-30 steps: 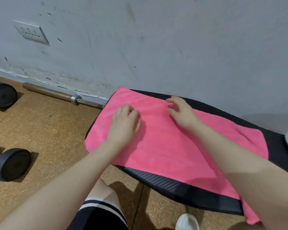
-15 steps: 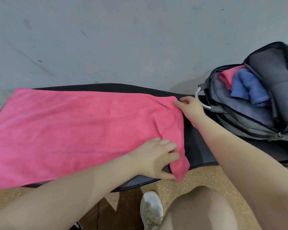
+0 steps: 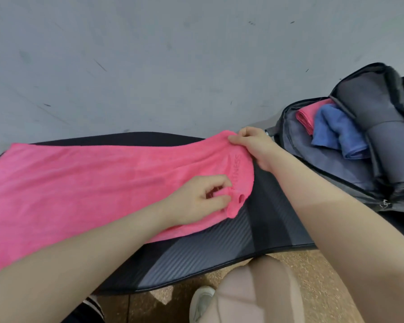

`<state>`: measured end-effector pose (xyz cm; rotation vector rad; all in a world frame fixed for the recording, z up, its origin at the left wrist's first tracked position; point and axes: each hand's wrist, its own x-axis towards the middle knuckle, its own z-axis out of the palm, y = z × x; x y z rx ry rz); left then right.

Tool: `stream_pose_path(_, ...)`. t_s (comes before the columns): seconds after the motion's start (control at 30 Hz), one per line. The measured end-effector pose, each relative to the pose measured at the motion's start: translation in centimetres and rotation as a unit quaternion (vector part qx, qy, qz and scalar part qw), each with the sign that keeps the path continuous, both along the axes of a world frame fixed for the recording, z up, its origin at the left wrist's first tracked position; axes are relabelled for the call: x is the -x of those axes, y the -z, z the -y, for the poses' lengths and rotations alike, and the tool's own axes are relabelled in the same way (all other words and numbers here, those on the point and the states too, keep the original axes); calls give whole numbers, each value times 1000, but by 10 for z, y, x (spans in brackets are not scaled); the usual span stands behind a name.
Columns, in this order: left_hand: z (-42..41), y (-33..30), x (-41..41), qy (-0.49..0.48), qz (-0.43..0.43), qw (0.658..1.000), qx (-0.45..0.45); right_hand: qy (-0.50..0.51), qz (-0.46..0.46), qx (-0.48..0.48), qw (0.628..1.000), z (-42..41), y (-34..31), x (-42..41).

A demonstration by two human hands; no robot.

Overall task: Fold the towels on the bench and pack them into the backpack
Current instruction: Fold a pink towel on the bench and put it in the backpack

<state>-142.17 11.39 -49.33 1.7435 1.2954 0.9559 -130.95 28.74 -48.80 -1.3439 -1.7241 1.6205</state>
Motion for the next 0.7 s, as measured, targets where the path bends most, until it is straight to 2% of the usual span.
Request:
stream_pose_path(0.1,-6,-4,-8,6,89,992,89,-30,43,-35,998,-11,-6,-5)
stream_pose_path(0.17,-9,-1,-19,32,98,985,140,-44,167,-154,973,-18,-5,-8)
stream_pose_path(0.23,-11,6,-33,66,55,979,184,-91,302,-263,912,-22,-1,-10)
stream_pose_path(0.37,-4,25,-50,195,-67,962,176,-146,436,-327,826,-11,5,-12)
stream_pose_path(0.43,1,25,-51,208,-82,961,160,-146,447,-352,809,1,4,-9)
stream_pose_path(0.53,9,17,-38,177,-75,975,111,-169,408,-377,814,22,0,5)
stream_pose_path(0.7,37,8,30,1,-88,994,66,-233,308,-375,843,69,0,74)
